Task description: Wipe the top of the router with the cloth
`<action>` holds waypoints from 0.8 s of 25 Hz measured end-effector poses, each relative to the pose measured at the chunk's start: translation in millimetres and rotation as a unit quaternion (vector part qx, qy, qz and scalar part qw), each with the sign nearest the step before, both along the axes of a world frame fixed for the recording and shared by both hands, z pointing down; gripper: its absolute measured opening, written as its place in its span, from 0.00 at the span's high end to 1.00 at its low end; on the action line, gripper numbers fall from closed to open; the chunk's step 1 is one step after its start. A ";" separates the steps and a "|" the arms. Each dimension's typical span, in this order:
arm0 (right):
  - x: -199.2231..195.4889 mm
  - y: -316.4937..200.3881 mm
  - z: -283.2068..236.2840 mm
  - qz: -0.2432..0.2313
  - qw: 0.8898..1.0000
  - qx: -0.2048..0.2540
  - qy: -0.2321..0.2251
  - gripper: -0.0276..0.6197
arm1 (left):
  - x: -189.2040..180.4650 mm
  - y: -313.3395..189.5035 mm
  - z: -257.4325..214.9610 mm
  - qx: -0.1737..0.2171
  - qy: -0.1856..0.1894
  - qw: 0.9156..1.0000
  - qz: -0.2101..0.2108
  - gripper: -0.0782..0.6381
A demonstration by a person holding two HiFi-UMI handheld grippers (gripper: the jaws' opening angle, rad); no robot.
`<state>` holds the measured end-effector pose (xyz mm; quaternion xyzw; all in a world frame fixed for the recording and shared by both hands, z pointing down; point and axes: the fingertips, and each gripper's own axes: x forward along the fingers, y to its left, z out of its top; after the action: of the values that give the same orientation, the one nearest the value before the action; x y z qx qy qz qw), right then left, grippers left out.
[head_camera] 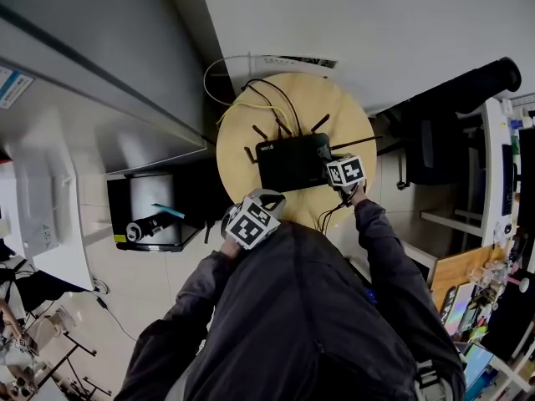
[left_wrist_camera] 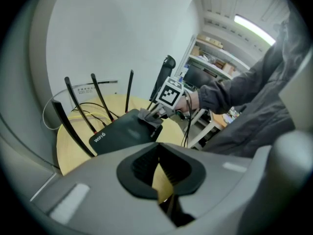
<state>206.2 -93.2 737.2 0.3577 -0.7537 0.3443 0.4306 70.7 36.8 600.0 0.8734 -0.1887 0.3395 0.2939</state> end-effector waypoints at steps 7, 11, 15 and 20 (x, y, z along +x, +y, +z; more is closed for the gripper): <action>20.0 -0.7 0.5 0.021 1.000 0.005 0.006 0.91 | 2.8 3.2 -0.8 -0.001 -0.002 1.000 0.002 0.89; 19.9 -0.9 0.5 0.026 0.999 0.005 0.027 0.91 | -1.5 6.3 -0.9 -0.001 -0.003 1.000 -0.001 0.89; -14.4 7.9 -8.3 0.018 1.000 0.014 0.003 0.91 | -8.4 10.6 -0.7 -0.001 -0.002 1.000 -0.002 0.89; -104.7 40.5 -18.6 -0.058 0.998 0.014 -0.035 0.91 | -21.2 15.4 2.0 0.001 -0.004 1.000 -0.003 0.89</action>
<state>101.5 -52.8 718.6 0.3070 -0.7926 0.3203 0.4182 49.5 52.3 602.0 0.8718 -0.1932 0.3416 0.2933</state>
